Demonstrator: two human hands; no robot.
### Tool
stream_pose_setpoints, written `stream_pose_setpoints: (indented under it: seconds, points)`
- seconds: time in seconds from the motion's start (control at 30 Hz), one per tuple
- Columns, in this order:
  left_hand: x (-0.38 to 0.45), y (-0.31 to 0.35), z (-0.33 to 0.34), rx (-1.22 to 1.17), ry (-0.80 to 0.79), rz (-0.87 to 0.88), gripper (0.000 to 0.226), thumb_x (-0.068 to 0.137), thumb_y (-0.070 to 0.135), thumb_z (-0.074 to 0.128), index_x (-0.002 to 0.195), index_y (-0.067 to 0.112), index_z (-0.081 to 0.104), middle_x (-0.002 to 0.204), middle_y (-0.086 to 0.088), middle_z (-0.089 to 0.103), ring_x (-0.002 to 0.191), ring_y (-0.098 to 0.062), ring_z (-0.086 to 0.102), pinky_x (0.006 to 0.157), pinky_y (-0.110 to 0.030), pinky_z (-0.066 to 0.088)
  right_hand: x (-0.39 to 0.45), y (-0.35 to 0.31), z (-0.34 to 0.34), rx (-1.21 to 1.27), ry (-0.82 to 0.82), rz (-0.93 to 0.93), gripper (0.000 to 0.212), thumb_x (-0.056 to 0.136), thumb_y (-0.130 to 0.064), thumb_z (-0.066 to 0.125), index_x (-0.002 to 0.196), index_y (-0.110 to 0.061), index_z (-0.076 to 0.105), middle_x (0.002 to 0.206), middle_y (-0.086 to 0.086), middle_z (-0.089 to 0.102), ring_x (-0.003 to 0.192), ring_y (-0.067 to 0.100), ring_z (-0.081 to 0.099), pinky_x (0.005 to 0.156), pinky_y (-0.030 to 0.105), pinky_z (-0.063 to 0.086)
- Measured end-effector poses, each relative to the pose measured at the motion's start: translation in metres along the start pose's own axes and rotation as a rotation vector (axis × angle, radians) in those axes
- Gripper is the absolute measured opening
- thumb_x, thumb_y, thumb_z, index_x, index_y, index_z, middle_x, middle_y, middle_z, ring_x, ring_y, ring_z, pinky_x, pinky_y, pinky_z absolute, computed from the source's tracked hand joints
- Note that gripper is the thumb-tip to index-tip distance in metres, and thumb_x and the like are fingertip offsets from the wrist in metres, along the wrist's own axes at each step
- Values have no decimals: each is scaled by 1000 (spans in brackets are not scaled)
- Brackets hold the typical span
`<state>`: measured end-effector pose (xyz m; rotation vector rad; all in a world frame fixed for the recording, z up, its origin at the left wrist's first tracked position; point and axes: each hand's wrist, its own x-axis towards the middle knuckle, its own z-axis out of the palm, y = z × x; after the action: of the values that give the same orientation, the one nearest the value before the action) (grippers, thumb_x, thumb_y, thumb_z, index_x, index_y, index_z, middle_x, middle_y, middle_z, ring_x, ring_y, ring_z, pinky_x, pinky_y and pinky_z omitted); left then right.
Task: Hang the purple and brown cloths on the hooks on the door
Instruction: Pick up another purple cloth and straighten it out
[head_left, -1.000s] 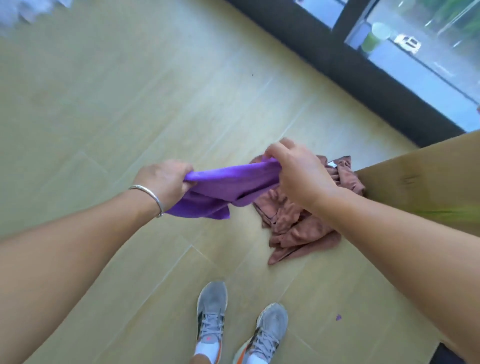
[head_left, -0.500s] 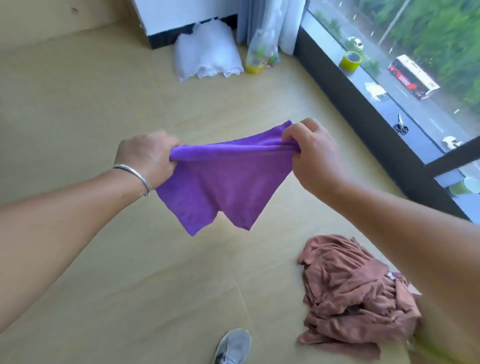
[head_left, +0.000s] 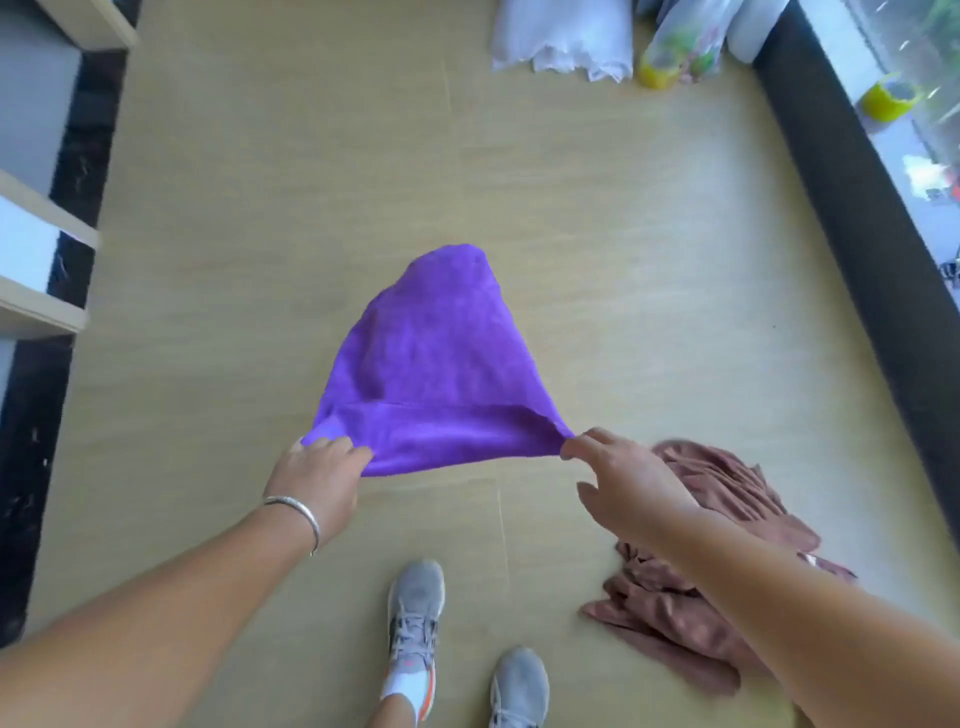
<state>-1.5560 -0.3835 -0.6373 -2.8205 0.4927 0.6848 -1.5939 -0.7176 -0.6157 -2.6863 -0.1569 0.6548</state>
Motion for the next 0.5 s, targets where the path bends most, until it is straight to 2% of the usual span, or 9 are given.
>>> stream_pose_setpoints:
  seconds: [0.07, 0.17, 0.27, 0.43, 0.5]
  points:
    - [-29, 15, 53, 52, -240, -54, 31, 88, 19, 46, 115, 29, 54, 118, 4, 58, 116, -22, 55, 85, -33, 43, -18, 5, 50, -51, -251, 104, 49, 85, -19, 55, 132, -31, 47, 132, -9, 49, 109, 20, 55, 76, 29, 42]
    - [-53, 29, 110, -3, -377, -99, 35, 89, 22, 45, 122, 31, 52, 125, 3, 55, 117, -21, 55, 88, -34, 43, -30, 6, 113, -107, -417, 200, 54, 86, -23, 54, 138, -29, 39, 134, -2, 45, 115, 24, 52, 82, 34, 47]
    - [-55, 28, 150, -65, -384, -131, 43, 89, 22, 44, 130, 31, 49, 131, 4, 54, 120, -21, 53, 93, -36, 42, -25, -1, 159, -128, -403, 205, 57, 88, -30, 54, 141, -27, 34, 137, 0, 43, 121, 24, 47, 86, 35, 45]
    - [-36, 9, 209, -119, -307, -197, 38, 89, 28, 49, 126, 26, 49, 126, 1, 56, 116, -24, 54, 90, -35, 42, 9, -20, 219, -137, -329, 148, 65, 84, -35, 58, 141, -21, 31, 140, 1, 39, 125, 24, 42, 94, 35, 40]
    - [-24, -2, 236, -130, -263, -203, 42, 87, 29, 51, 129, 24, 47, 127, -1, 56, 116, -25, 53, 91, -35, 41, 29, -27, 244, -146, -305, 126, 69, 82, -35, 60, 141, -20, 29, 140, 1, 37, 127, 23, 39, 97, 35, 38]
